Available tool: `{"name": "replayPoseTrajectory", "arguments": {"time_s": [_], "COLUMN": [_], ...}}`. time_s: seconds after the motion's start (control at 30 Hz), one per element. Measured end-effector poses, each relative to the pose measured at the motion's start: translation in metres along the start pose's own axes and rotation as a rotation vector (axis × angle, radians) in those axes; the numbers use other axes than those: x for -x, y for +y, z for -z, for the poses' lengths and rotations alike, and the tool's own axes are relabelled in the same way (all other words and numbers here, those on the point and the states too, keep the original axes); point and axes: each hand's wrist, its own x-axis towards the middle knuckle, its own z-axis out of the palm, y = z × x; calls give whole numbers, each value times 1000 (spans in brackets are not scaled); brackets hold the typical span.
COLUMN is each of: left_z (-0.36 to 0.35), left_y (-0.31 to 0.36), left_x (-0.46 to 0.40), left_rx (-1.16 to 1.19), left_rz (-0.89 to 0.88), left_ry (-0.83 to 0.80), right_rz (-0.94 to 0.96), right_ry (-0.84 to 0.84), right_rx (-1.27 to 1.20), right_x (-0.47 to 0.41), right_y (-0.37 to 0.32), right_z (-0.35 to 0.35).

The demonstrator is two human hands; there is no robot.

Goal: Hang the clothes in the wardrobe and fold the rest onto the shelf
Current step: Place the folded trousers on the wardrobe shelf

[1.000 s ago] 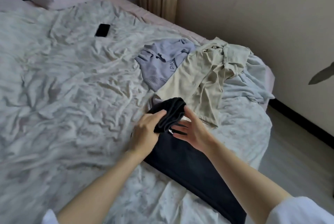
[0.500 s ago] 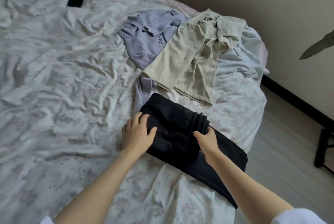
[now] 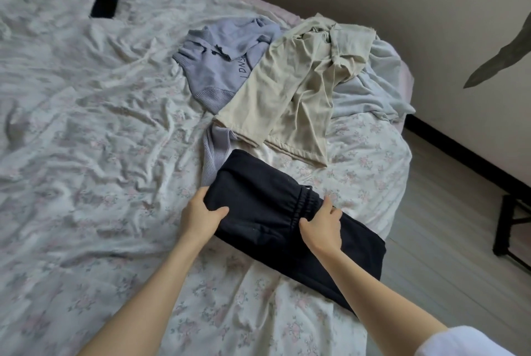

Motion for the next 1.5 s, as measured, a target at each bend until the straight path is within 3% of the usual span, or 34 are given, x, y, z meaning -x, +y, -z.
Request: {"name": "replayPoseTrajectory", "arguments": {"time_s": [0.1,0.2,0.27,0.33,0.4,0.47,0.53,0.6,0.67,0.73,0.87,0.97,1.07,1.2,1.37,1.5], "left_z": [-5,-14,-24,-38,-55,-76,-95,-110,-123,-132,-145,-157,-171,-186,-208,-206], "left_y": [32,62,78,90,99,106,109,110,110,106,86,62,46,44,55,84], "left_x": [18,39,55,72,90,107,120,130,138,139,117,99,94,86,98,109], "left_rx": [-104,-159,-194,-229,-267,-295,-300,-307,-314,-274,-333,-429,-251,-183,-154,-135], "left_rz": [-236,-448,-558,-662,-757,-818,-844,-828,-760,-670,-332,-70,43,72,24,-127], "left_ry": [-10,-82,-148,-243,-351,-437,-518,-612,-696,-667,-389,-447,-545,-529,-547,-574], "right_rz": [126,145,107,-3,4,85,95,19,-51,-123,-311,-385,-388,-382,-325,-52], "right_ry": [70,20,-155,-456,-643,-684,-565,-342,-230,-204,-83,-47,-53,-128,-350,-93], "right_rx": [-116,-108,-392,-750,-905,-936,-903,-848,-835,-871,-920,-900,-852,-734,-774,-477], "right_x": [9,14,17,17,15,12,12,8,6,4,-1,-7,-14,-17,-17,-20], "right_y": [-17,-25,-25,-20,-6,10,27,48,76,105,157,186,202,208,198,175], "right_z": [11,36,57,78,100,118,128,134,140,144,142,132,121,111,104,115]}}
